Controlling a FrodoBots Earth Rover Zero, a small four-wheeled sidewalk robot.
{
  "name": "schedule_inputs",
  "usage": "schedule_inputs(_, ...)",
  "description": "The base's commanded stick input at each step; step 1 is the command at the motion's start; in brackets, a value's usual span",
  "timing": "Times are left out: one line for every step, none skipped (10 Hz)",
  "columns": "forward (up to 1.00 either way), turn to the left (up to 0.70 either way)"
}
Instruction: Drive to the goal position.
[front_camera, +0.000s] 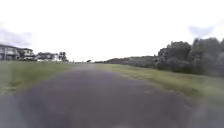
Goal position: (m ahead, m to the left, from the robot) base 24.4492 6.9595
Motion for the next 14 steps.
schedule_inputs(0.7, 0.05)
schedule_inputs(0.7, 0.12)
schedule_inputs(0.7, 0.2)
schedule_inputs(0.7, 0.29)
schedule_inputs(0.7, 0.35)
schedule_inputs(0.7, 0.35)
schedule_inputs(0.7, 0.27)
schedule_inputs(0.7, 0.15)
schedule_inputs(0.7, 0.11)
schedule_inputs(0.7, 0.06)
schedule_inputs(0.7, 0.03)
schedule_inputs(0.7, 0.03)
schedule_inputs(0.7, 0.02)
schedule_inputs(0.7, 0.01)
